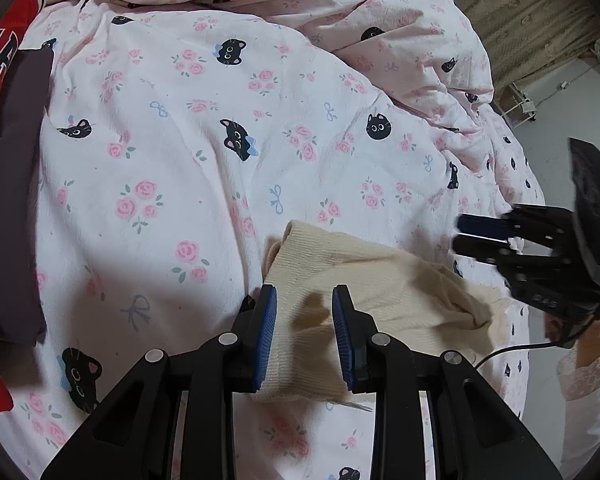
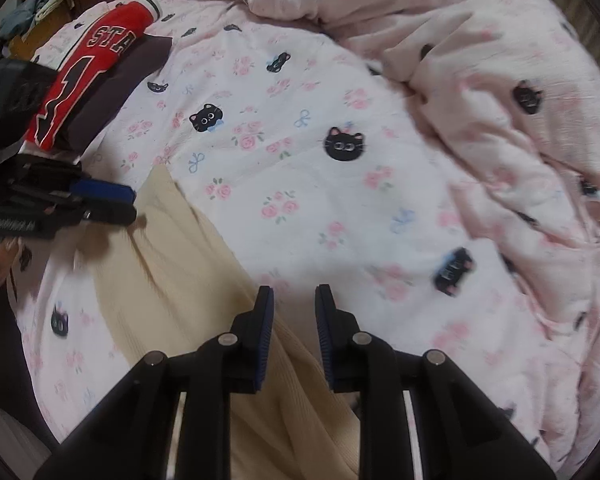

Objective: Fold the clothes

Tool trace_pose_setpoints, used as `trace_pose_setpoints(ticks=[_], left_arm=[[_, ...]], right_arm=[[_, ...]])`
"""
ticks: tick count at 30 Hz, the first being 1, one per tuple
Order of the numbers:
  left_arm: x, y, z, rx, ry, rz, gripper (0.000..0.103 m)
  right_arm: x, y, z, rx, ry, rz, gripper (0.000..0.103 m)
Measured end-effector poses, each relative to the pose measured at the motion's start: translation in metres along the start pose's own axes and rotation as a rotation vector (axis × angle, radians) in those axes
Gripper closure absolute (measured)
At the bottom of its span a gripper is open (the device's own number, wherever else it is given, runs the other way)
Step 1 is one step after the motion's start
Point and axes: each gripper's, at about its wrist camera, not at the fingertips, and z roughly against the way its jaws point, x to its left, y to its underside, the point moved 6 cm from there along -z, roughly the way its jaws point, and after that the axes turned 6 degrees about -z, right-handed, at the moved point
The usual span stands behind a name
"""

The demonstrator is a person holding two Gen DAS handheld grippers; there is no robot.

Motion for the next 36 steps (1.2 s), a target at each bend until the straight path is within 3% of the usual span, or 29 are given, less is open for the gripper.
trace_pose_setpoints(ticks=[8, 13, 20, 22, 23, 36], left_arm=[[-0.001, 0.000, 0.000, 0.001, -0.014, -0.001, 0.078], [-0.002, 0.001, -0.001, 0.001, -0.022, -0.007, 0.078], [-0.002, 0.001, -0.002, 0.003, -0.023, -0.010, 0.078], [-0.002, 0.001, -0.003, 0.004, -0.023, -0.010, 0.078], [-0.002, 0.001, -0.003, 0.005, -0.023, -0.011, 0.078], [-0.001, 0.000, -0.004, 0.010, -0.019, -0.012, 0.078]], right_arm=[[-0.018, 0.074, 0.023, 0.068, 0.065, 0.053, 0.081], [-0.015, 0.108, 0.008, 0.114, 0.102, 0.063, 0.082], [-0.021, 0.112, 0.001, 0.127, 0.090, 0.037, 0.085], [-0.024, 0.111, 0.001, 0.133, 0.095, 0.036, 0.099], [-0.026, 0.110, 0.002, 0.133, 0.097, 0.033, 0.101], [-0.057, 0.094, -0.003, 0.151, 0.152, -0.014, 0.101]])
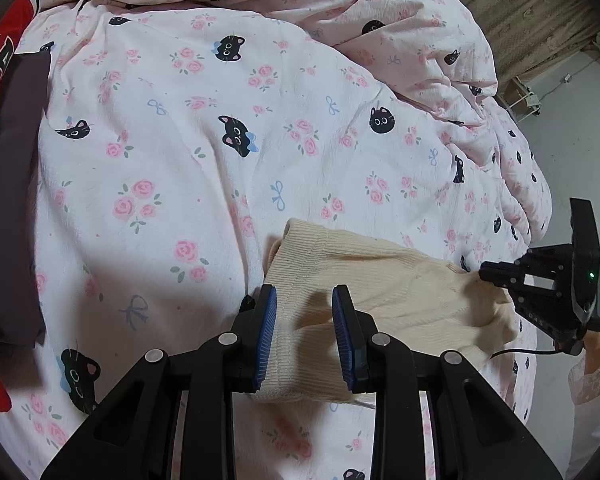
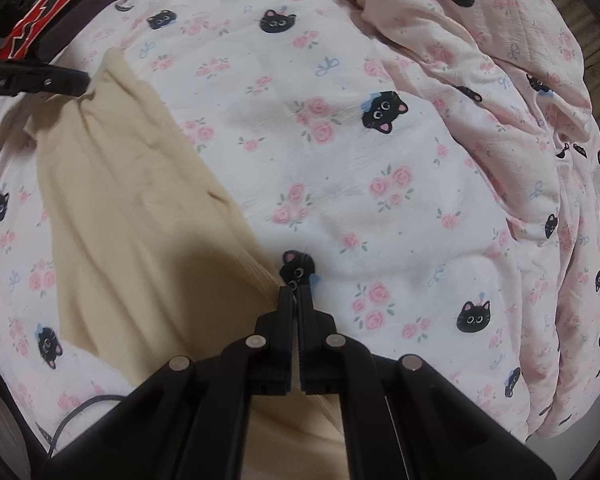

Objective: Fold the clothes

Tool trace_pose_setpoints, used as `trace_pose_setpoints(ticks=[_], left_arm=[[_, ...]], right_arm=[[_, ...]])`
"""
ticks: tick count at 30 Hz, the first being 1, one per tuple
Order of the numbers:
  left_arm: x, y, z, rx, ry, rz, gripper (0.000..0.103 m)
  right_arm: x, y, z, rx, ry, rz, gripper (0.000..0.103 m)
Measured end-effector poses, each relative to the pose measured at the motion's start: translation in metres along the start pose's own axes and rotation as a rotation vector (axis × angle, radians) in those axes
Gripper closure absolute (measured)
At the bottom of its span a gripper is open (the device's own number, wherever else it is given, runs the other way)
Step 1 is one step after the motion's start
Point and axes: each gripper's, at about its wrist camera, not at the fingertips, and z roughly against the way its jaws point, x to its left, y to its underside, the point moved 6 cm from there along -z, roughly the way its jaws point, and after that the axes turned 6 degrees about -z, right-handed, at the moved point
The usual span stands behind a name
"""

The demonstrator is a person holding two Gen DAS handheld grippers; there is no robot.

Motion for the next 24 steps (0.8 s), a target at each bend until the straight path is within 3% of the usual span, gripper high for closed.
trace_pose_setpoints(ticks=[6, 10, 14, 20, 23, 24], left_arm=[[0.000, 0.000, 0.000, 0.001, 0.000, 0.000, 0.078], [0.000, 0.000, -0.001, 0.002, -0.005, -0.003, 0.078], [-0.001, -0.001, -0.001, 0.003, -0.006, -0.004, 0.078], [0.000, -0.001, -0.001, 0.003, -0.003, -0.003, 0.078], [0.000, -0.001, -0.001, 0.003, 0.000, -0.002, 0.078], [0.000, -0.001, 0.000, 0.004, 0.001, -0.001, 0.078]], right_arm=[[-0.013, -0.003, -0.014, 0.029, 0.015, -0.034, 0.101], [-0.010, -0.014, 0.012, -0.054, -0.063, -0.047, 0.099], [0.015, -0.024, 0.021, -0.055, -0.151, 0.026, 0.099], [0.045, -0.031, 0.006, 0.012, -0.153, 0.118, 0.098], [0.046, -0.032, 0.004, 0.018, -0.145, 0.121, 0.090], [0.046, -0.033, 0.005, 0.018, -0.142, 0.119, 0.080]])
